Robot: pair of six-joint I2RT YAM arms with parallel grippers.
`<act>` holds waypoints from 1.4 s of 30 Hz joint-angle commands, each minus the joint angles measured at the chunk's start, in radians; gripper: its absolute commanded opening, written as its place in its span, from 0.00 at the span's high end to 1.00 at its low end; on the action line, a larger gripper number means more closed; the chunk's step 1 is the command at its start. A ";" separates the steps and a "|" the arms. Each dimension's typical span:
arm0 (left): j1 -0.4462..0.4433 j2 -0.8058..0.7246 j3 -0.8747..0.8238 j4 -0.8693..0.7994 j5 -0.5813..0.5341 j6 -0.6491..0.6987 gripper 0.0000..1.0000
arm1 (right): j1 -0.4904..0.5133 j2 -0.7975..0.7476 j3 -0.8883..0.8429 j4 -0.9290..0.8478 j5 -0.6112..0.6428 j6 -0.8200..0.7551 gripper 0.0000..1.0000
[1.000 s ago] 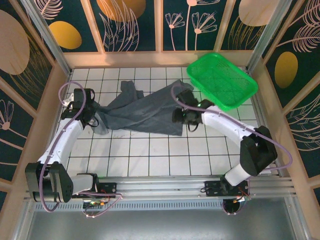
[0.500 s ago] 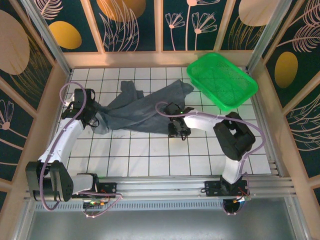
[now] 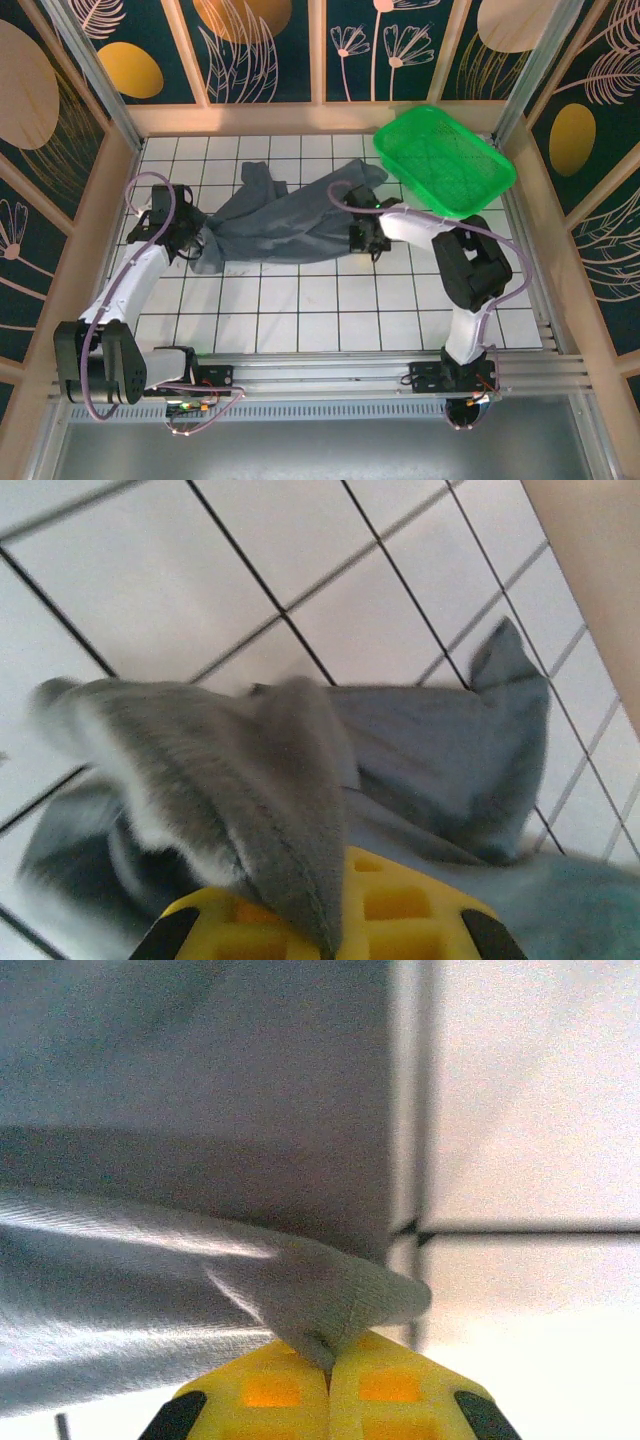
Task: Fold and stack the t-shirts
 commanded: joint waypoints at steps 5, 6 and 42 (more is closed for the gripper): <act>-0.016 0.138 -0.005 0.213 0.277 -0.036 1.00 | -0.206 0.157 0.359 -0.083 0.052 -0.143 1.00; -0.025 0.156 0.004 0.227 0.300 -0.038 1.00 | -0.225 0.192 0.415 -0.094 0.050 -0.153 1.00; -0.087 -0.132 0.854 -0.058 -0.331 -0.004 1.00 | -0.295 -0.466 0.645 0.333 -0.010 -0.002 1.00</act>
